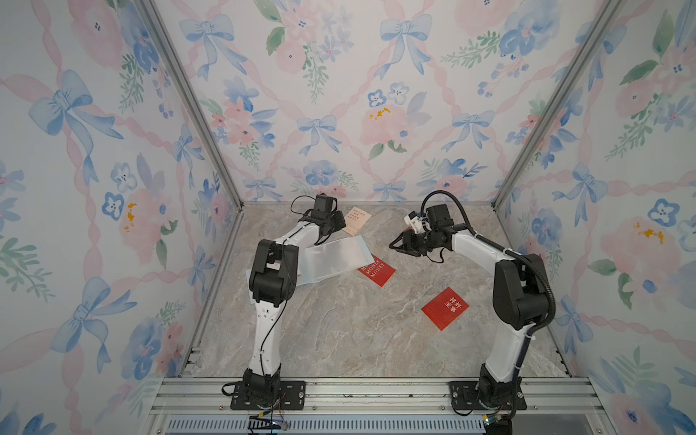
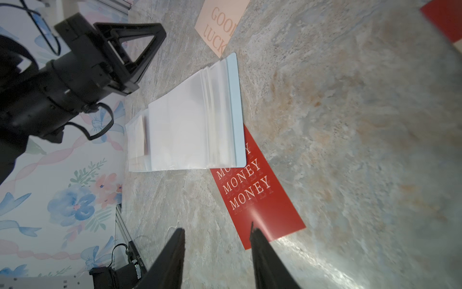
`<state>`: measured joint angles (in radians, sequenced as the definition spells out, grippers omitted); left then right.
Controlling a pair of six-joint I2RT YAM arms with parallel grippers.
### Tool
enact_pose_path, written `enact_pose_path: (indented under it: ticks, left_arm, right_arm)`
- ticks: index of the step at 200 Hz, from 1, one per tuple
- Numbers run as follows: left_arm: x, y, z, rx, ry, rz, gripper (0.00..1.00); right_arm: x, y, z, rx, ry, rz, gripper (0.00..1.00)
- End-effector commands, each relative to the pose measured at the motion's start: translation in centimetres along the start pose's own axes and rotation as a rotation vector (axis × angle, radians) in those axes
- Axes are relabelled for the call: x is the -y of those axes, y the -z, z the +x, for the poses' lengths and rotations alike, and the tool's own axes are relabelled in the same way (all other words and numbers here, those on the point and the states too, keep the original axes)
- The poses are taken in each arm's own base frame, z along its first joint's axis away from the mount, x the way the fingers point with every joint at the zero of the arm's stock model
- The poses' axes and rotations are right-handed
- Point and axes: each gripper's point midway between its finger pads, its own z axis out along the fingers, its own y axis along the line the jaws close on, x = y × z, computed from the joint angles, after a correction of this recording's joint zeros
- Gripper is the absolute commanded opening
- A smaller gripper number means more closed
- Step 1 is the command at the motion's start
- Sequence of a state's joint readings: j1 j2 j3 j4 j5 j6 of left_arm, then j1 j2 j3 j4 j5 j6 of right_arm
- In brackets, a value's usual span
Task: Place the photos into the photo albums
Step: Move the photo to the center of the board.
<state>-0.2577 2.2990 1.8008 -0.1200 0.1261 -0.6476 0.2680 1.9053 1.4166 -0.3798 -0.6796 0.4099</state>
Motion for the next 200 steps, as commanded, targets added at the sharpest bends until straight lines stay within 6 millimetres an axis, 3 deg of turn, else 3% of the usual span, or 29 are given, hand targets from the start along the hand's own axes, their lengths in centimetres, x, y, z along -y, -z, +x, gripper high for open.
enact_pose_path:
  ticks: [1, 17, 56, 133, 171, 200]
  left_arm:
    - [0.1, -1.2, -2.8, 0.062, 0.044, 0.009, 0.0]
    - [0.6, -2.8, -3.0, 0.061, 0.061, 0.036, 0.0]
    - [-0.2, -6.7, -1.8, 0.036, 0.104, 0.051, 0.0]
    - [-2.0, -9.6, -0.2, 0.022, 0.161, 0.022, 0.0]
    - [-0.6, -10.5, 1.7, -0.025, 0.17, 0.061, 0.0]
    - [1.8, -10.5, 5.1, -0.115, 0.129, 0.11, 0.0]
  right_arm:
    - [0.0, 1.1, 0.7, -0.003, 0.009, -0.001, 0.45]
    - [0.2, 1.5, 1.0, 0.0, 0.01, 0.003, 0.45]
    - [0.3, 2.5, 1.2, 0.011, 0.011, 0.002, 0.45]
    - [1.0, 2.7, 2.4, -0.006, -0.001, 0.013, 0.45]
    - [1.0, 3.4, 2.6, -0.005, 0.004, 0.023, 0.45]
    - [1.2, 4.2, 2.5, 0.018, 0.001, 0.029, 0.45]
